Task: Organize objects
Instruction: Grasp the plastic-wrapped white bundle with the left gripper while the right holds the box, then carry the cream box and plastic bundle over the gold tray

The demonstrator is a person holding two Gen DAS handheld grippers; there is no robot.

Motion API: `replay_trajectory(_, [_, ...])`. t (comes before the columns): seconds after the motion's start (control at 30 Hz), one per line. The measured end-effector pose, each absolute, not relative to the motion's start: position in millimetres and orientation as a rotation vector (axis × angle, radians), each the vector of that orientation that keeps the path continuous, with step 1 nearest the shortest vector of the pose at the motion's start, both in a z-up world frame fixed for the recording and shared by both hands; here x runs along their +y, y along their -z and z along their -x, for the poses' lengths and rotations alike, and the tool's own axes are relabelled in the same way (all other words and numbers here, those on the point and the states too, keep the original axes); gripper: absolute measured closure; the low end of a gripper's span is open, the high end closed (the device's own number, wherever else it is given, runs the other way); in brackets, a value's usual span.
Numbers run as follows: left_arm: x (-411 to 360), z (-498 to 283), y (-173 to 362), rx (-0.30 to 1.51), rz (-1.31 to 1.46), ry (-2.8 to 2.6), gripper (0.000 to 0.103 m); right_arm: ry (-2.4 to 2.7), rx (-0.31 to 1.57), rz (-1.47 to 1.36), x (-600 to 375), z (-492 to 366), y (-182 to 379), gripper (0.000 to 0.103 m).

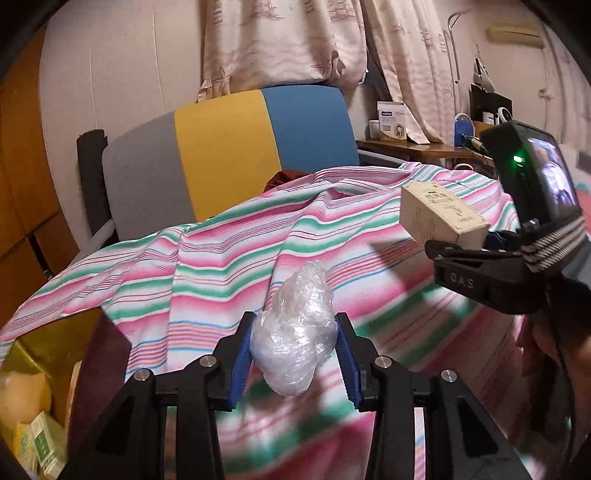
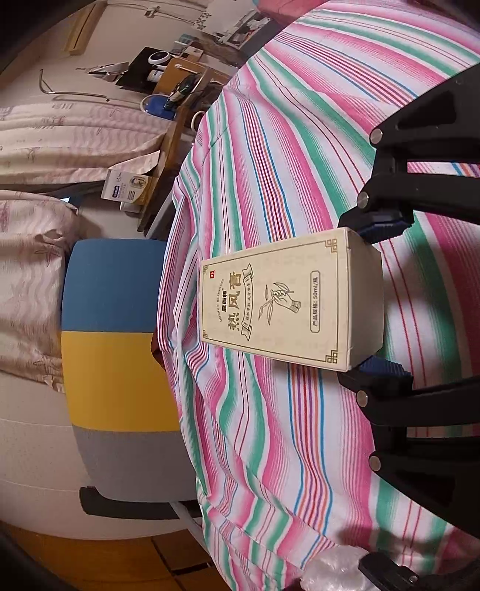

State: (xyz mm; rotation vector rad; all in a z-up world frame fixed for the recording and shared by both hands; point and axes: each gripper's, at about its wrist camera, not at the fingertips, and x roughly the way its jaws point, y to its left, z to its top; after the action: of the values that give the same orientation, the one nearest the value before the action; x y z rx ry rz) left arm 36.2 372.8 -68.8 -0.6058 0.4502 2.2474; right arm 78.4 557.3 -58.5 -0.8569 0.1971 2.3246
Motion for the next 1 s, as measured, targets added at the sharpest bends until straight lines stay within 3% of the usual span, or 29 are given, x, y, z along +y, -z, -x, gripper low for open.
replay_trajectory(1.0, [242.1,-81.4,52.4,0.195,0.810,-2.227,0.061,-2.511,0.121,0.914,452.6,-98.6,47.9,0.052])
